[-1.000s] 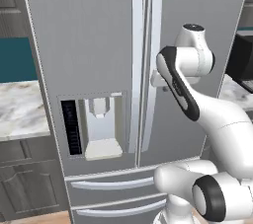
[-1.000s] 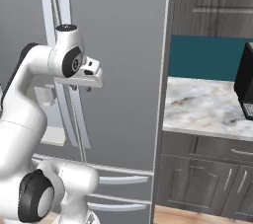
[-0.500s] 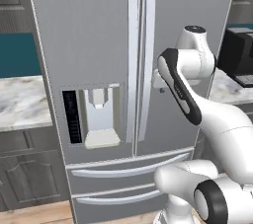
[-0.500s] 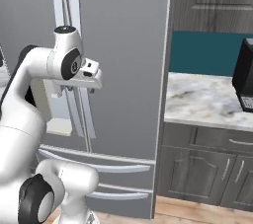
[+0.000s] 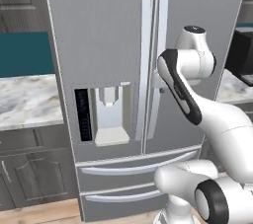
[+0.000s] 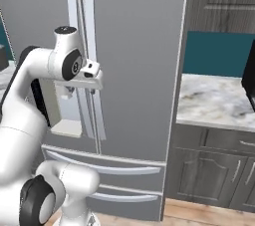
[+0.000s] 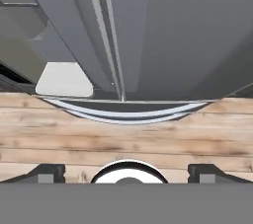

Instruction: Open the fridge, grab two sodas, and place both sodas inside the bowl with ice on the dining counter.

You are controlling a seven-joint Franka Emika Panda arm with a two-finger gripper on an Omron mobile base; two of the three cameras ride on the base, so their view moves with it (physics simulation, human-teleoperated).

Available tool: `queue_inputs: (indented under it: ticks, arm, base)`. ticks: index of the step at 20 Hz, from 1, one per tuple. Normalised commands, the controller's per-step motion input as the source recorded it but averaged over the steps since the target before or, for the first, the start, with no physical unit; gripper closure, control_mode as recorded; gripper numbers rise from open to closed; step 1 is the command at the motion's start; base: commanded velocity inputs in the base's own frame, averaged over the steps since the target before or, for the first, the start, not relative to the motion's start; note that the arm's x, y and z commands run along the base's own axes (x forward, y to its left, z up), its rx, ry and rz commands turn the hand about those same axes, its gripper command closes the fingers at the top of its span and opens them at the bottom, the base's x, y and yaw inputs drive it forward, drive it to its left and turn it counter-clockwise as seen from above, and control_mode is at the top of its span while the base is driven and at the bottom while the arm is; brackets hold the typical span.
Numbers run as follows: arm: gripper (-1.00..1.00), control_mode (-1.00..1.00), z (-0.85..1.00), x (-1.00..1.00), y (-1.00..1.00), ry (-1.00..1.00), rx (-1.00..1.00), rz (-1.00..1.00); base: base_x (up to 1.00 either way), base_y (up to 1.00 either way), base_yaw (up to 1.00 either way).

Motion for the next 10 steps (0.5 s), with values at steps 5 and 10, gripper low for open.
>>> queue_inputs:
  ticks: [5, 10]
  arm:
    - [-1.00, 1.00, 0.00, 0.00, 0.00, 0.00, 0.00, 0.00]
    - [-1.00, -1.00, 0.00, 0.13, -0.18, -0.08, 0.03, 0.00]
  base:
    - [-0.23, 0.25, 0.00]
    - [0.01, -0.01, 0.00]
